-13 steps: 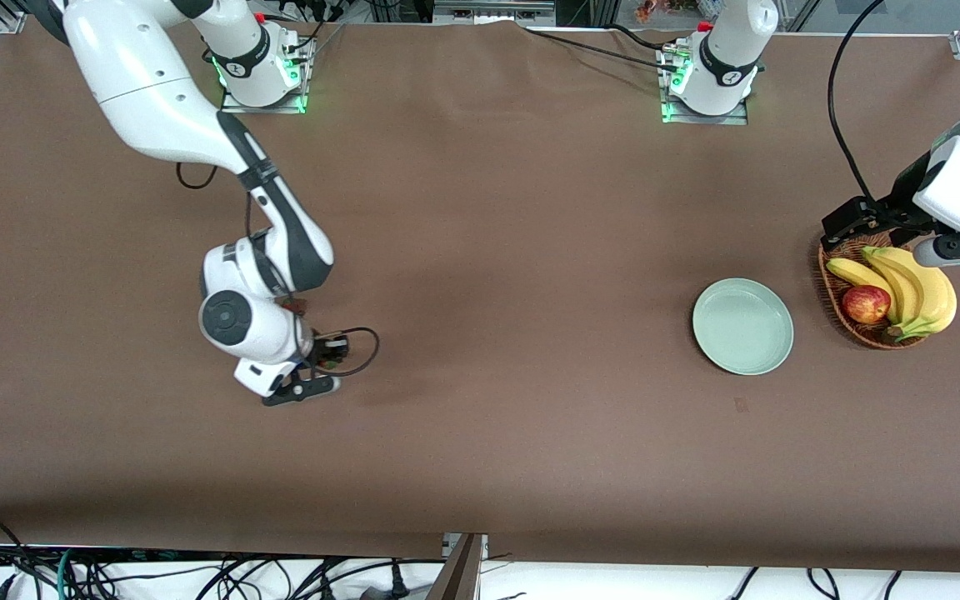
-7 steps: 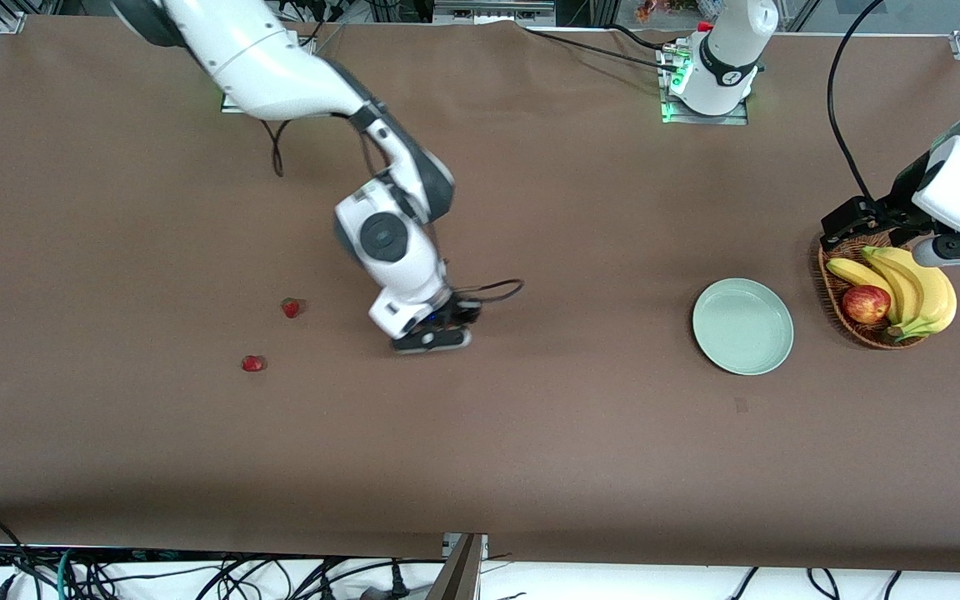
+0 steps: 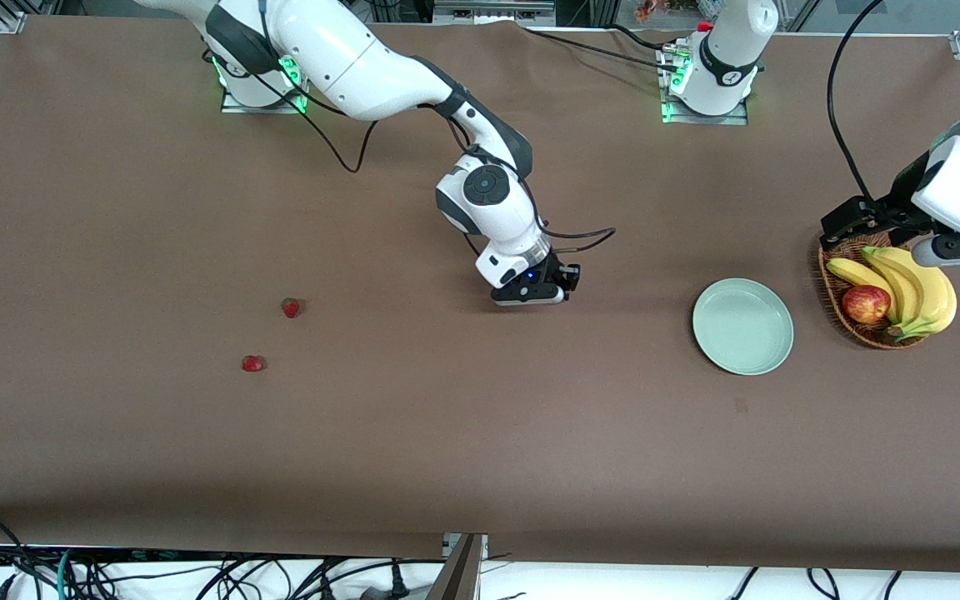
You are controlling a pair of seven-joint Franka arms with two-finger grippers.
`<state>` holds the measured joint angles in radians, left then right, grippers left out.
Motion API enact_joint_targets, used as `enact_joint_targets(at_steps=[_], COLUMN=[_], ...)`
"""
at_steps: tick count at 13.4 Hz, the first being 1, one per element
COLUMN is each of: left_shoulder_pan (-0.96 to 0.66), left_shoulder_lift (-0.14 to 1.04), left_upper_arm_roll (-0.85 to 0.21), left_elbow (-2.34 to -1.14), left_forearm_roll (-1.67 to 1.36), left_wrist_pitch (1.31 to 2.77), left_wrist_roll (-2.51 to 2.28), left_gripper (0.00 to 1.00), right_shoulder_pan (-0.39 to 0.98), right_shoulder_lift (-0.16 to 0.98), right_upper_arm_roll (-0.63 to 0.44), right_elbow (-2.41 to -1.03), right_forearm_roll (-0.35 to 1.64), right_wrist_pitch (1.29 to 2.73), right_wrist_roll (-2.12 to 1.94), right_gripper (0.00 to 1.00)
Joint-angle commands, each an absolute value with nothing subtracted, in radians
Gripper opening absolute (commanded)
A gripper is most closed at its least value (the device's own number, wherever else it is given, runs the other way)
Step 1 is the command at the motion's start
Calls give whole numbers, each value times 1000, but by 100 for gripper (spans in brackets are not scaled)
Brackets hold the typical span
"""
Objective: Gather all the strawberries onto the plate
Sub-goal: 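Carry the strawberry to mid-table and release it with the right gripper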
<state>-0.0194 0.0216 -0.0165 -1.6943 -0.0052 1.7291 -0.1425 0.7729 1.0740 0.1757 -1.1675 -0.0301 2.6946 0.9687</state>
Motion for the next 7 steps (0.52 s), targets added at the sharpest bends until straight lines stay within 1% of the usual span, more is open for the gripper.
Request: enact_joint_targets(at_steps=[1, 2, 3, 4, 6, 7], left_shoulder_pan=[-23, -21, -21, -21, -21, -21], left_shoulder_lift=[34, 34, 34, 34, 34, 35], left_upper_arm_roll=[-18, -18, -18, -18, -18, -18], left_elbow=[-1677, -1680, -1683, -1683, -1684, -1687], left_forearm_roll=[0, 0, 0, 0, 0, 0], left_wrist_pitch=[1713, 1712, 1712, 1712, 1712, 1712], left_wrist_roll=[-146, -146, -146, -147, -149, -149], left_gripper=[100, 100, 100, 100, 100, 100], right_shoulder_pan=[796, 796, 799, 798, 776, 749], right_shoulder_lift=[1132, 1137, 1135, 1128, 1102, 1074], right_upper_arm_roll=[167, 169, 167, 166, 164, 164], right_elbow=[-1075, -1077, -1077, -1077, -1077, -1077], right_forearm_roll=[-25, -25, -25, -29, -23, -25], right_wrist_pitch=[2704, 2704, 2706, 2704, 2686, 2640], right_wrist_roll=[991, 994, 1005, 1002, 991, 986], right_gripper=[0, 6, 67, 100, 100, 100])
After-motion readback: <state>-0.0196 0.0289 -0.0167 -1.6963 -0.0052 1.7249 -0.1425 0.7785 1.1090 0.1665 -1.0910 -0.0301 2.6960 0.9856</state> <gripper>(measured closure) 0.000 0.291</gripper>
